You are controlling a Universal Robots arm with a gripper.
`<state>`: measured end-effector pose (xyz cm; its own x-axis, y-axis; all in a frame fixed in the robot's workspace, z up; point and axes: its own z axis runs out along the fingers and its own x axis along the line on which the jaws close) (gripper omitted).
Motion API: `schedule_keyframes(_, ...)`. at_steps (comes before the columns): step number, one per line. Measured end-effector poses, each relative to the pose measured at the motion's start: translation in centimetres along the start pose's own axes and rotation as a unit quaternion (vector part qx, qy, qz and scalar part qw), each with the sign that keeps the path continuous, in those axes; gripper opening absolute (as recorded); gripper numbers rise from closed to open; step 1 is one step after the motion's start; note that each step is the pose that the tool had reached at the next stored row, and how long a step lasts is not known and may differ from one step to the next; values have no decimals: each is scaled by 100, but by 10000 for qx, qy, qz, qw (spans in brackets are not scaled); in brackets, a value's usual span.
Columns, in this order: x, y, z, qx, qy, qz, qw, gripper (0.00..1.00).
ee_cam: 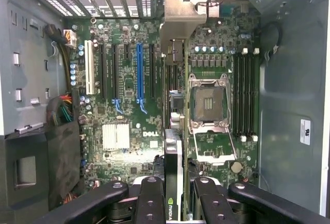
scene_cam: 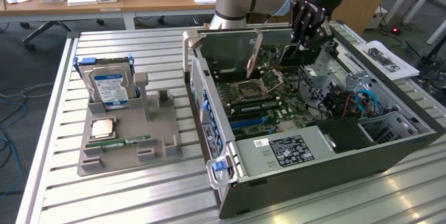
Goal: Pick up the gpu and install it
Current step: 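Insert the gpu into the slot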
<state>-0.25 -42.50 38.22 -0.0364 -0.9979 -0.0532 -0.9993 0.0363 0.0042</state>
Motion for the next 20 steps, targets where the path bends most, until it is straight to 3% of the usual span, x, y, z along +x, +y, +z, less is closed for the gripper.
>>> schedule_keyframes(14, 82, 25, -1, 0, -1, 1, 10000, 27)
schedule_keyframes(20, 91, 38, 56, 0, 0, 0, 10000, 27)
